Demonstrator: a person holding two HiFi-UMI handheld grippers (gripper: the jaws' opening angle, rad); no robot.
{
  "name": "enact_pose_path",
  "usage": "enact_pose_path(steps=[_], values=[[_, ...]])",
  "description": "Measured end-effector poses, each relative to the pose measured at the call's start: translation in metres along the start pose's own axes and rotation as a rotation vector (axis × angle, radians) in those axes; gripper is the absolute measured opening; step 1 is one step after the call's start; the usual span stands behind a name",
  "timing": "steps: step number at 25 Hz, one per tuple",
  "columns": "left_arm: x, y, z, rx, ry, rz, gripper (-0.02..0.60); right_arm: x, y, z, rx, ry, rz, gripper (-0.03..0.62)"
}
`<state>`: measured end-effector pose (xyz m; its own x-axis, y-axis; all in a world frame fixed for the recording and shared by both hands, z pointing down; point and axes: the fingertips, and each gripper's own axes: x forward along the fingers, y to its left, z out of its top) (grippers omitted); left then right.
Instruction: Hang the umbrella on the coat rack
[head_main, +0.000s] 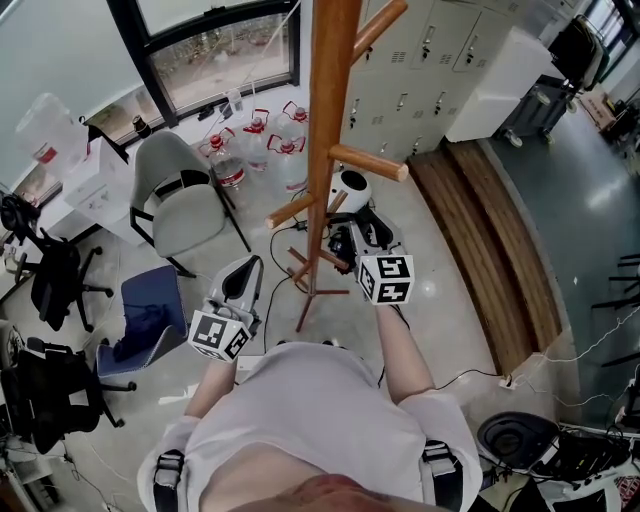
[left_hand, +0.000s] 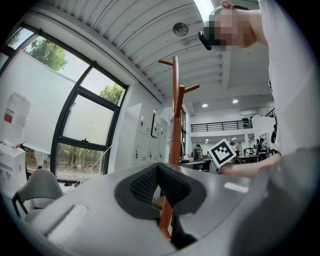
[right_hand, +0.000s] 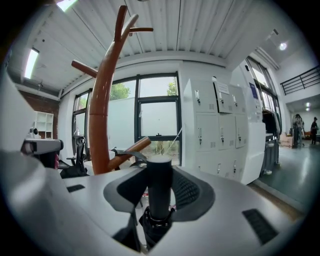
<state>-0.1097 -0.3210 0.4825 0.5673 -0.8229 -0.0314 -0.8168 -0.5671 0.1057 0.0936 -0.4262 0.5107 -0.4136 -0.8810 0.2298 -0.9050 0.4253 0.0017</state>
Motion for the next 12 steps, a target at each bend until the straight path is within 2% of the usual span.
enact_pose_path(steps=[12], values=[[-0.006, -0.003, 0.000, 0.003, 0.001, -0.008, 0.011, 0.009, 0.013, -0.054, 0.032, 0.140, 0.029, 0.152]])
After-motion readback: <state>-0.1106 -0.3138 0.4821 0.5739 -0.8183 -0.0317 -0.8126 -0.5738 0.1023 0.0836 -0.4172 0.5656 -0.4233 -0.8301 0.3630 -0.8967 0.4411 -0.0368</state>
